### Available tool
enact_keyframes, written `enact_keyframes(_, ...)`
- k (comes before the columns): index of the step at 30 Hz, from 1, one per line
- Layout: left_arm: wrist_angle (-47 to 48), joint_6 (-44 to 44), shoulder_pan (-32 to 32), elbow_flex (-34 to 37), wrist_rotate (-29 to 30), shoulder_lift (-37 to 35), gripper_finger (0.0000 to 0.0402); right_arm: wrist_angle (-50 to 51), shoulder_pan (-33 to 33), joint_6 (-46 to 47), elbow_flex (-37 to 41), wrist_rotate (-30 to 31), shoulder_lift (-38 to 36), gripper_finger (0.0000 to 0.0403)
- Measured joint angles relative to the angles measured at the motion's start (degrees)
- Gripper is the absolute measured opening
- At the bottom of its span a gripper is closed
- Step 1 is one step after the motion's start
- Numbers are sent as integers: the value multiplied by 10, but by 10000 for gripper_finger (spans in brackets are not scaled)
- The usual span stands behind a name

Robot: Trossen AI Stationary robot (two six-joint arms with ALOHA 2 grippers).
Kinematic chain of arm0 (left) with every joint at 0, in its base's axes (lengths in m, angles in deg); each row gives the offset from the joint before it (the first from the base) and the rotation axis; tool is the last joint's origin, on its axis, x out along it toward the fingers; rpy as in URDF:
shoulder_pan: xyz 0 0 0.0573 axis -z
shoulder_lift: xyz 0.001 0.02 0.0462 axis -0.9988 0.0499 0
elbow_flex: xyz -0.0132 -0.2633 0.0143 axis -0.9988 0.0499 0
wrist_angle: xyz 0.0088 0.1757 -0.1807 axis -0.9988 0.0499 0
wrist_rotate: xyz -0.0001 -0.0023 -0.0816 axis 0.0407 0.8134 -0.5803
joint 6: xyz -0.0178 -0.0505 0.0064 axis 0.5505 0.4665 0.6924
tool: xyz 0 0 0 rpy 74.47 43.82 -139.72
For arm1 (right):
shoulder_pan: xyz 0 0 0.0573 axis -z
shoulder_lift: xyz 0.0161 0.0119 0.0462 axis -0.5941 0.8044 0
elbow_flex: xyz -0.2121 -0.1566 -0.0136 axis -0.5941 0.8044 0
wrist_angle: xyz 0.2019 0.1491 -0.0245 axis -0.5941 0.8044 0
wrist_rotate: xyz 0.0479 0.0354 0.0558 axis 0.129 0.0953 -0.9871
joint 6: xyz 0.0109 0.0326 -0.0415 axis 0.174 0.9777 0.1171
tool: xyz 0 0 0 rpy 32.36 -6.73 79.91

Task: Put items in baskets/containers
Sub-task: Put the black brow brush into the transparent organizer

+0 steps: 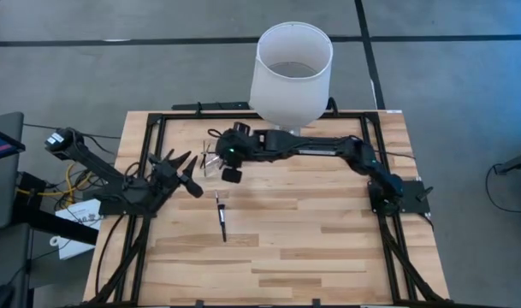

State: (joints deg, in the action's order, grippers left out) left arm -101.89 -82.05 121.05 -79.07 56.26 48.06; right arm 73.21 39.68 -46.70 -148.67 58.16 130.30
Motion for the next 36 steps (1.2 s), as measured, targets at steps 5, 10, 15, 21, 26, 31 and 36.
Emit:
enact_keyframes(5,2,82,26,0,-17,54,108,92,-37,85,0,0,-63,105)
enact_keyframes(10,3,227,44,0,-139,128,108,172,-76,202,-1,0,-88,105)
enact_keyframes(15,7,324,47,0,-168,210,108,233,-123,293,2,0,-58,105)
enact_keyframes(21,55,500,44,0,-384,270,108,266,-182,340,4,12,2,105)
enact_keyframes(26,178,723,26,0,-479,289,108,286,-209,373,4,19,13,105)
enact_keyframes(31,252,837,-16,0,-529,293,108,288,-221,380,4,49,5,104)
enact_keyframes(36,259,840,-79,0,-596,296,108,288,-219,368,4,50,2,104)
